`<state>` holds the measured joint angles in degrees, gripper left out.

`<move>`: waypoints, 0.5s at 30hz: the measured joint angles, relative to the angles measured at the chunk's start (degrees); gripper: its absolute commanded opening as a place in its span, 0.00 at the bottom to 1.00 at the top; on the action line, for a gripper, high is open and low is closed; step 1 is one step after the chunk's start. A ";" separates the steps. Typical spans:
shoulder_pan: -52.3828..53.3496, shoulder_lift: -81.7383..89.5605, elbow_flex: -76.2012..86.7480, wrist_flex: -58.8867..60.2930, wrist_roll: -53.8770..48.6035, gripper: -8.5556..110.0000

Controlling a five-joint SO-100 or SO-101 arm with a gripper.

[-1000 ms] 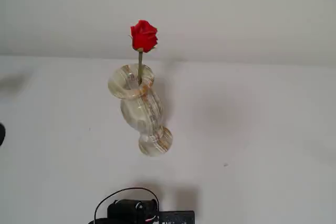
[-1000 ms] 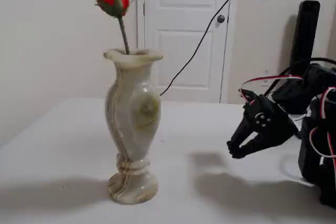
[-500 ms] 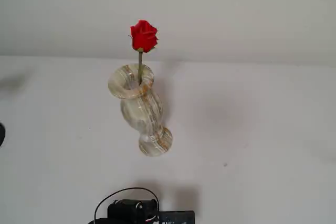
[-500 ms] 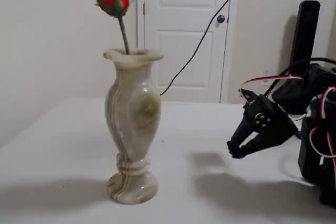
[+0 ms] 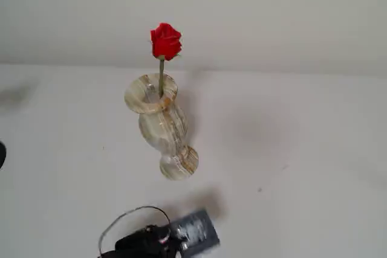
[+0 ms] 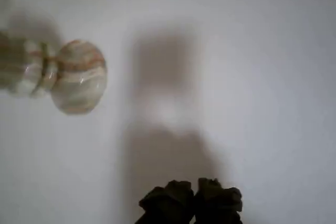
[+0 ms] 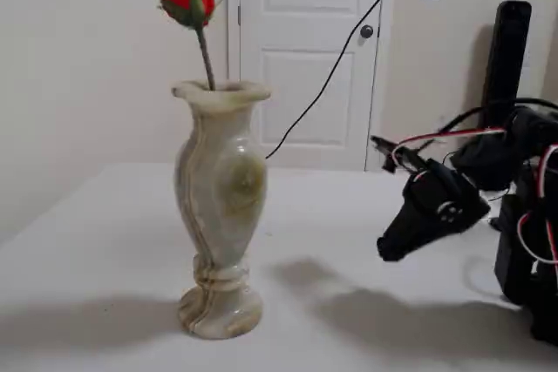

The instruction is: Pick up rose from vase and place it onto the table

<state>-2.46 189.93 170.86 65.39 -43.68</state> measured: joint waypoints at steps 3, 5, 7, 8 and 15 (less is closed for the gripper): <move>-1.41 0.00 -10.37 0.44 -8.35 0.20; -1.76 -2.81 -18.11 0.44 -12.92 0.22; -2.20 -9.58 -28.12 0.44 -16.52 0.23; -2.46 -13.71 -33.49 0.44 -17.75 0.24; -4.83 -43.07 -69.43 0.44 -21.18 0.24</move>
<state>-7.29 146.87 101.43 65.83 -64.86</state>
